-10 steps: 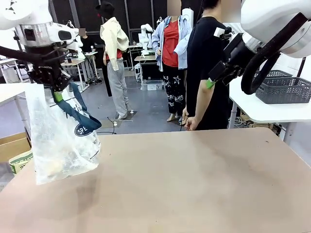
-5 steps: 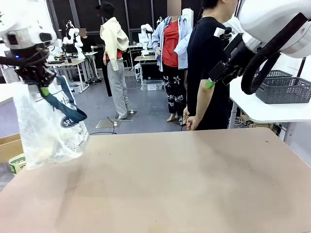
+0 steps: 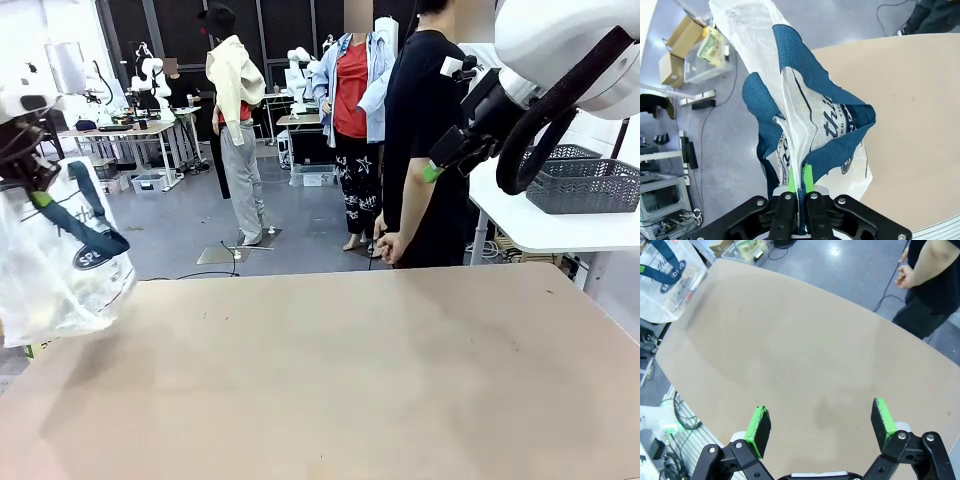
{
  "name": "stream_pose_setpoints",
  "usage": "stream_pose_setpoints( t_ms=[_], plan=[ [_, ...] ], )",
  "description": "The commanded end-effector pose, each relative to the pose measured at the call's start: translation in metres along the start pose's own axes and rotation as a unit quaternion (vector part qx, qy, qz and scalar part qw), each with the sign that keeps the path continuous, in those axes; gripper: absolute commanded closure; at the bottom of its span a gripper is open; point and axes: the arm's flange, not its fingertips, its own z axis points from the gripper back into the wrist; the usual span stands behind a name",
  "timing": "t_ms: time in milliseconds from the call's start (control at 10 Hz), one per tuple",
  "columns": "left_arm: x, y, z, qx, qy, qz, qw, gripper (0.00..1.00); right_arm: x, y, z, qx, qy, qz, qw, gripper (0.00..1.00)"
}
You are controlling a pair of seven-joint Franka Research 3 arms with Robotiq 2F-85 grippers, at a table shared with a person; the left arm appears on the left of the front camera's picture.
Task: Transfer purchased items from the store into the shopping bag.
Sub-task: Move the Reusable shopping bag to the right side of the table.
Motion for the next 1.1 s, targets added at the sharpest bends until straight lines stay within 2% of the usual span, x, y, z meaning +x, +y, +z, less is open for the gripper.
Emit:
stream_pose_setpoints(
  t_ms=[0, 200, 500, 800, 1000],
  plan=[
    [-0.014, 0.015, -0.003, 0.012, -0.030, -0.011, 0.999, 1.00, -0.003, 0.001, -0.001, -0.005, 0.007, 0.001, 1.000, 0.00],
    [-0.023, 0.027, -0.017, 0.000, -0.015, 0.002, 1.000, 1.00, -0.003, 0.001, -0.001, -0.005, 0.007, 0.001, 1.000, 0.00],
    [-0.024, 0.027, -0.034, -0.007, 0.016, 0.020, 1.000, 1.00, -0.003, 0.001, -0.001, -0.005, 0.007, 0.001, 1.000, 0.00],
    [-0.029, 0.023, -0.045, -0.005, 0.027, 0.010, 1.000, 1.00, -0.003, 0.001, -0.001, -0.005, 0.007, 0.001, 1.000, 0.00],
    [-0.021, 0.012, -0.050, 0.025, -0.016, -0.014, 0.999, 1.00, -0.003, 0.001, -0.001, -0.005, 0.007, 0.001, 1.000, 0.00]
  ],
)
